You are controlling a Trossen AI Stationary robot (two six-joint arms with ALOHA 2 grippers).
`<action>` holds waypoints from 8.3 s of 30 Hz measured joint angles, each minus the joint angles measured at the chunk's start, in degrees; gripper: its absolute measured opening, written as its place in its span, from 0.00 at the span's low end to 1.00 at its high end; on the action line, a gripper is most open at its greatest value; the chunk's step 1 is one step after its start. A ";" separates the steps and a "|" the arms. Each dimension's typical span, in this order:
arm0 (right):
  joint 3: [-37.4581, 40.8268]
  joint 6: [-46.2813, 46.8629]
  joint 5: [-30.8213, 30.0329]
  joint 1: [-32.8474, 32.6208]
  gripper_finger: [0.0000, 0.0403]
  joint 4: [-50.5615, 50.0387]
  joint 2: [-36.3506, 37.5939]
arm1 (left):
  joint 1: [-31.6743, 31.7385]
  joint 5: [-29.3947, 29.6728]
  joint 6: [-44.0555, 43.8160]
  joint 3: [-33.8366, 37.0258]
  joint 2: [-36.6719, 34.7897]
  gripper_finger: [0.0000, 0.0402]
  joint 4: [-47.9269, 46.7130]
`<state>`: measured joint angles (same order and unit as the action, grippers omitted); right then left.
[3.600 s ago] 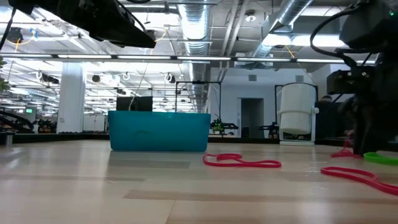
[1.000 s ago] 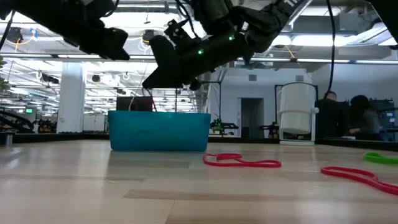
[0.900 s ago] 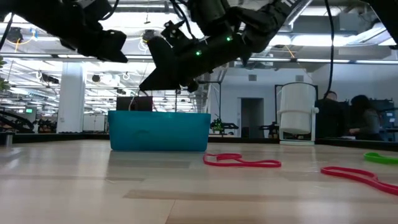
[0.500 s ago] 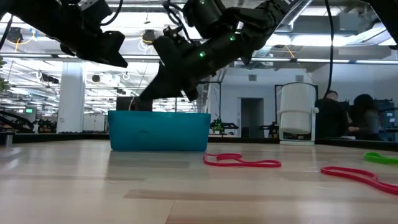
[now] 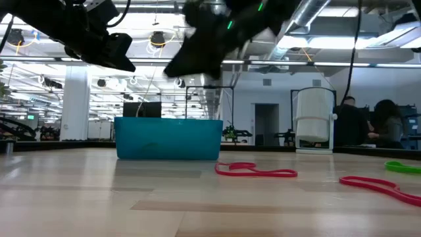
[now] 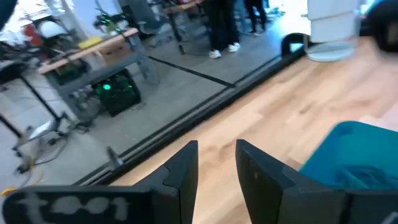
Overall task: Pick and place items into bin
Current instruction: Put the red rubber band into the blue bin
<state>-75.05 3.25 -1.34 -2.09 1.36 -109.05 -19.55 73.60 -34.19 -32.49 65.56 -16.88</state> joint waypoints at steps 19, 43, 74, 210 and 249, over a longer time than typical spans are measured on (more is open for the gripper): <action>1.26 3.83 -6.09 -19.36 0.17 -32.97 42.61 | -0.03 -59.15 22.95 -3.56 8.86 0.24 34.34; 37.87 23.64 -59.31 -49.32 0.17 -8.22 44.23 | 1.76 -70.25 16.45 -47.59 50.68 0.24 -9.16; 36.26 14.46 -67.76 -55.65 0.17 -8.15 46.18 | 4.80 -69.93 0.17 -47.74 54.31 0.24 -8.36; 36.22 14.20 -67.47 -55.52 0.17 -8.30 46.15 | 2.18 -58.20 79.47 -46.93 52.70 0.00 -1.79; 36.22 14.29 -67.40 -55.52 0.17 -8.28 46.07 | 19.38 -53.06 43.08 -52.43 35.52 0.00 -52.36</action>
<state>-38.83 17.54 -68.74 -57.60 -6.92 -62.98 -0.17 20.54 8.89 -84.92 101.08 -69.25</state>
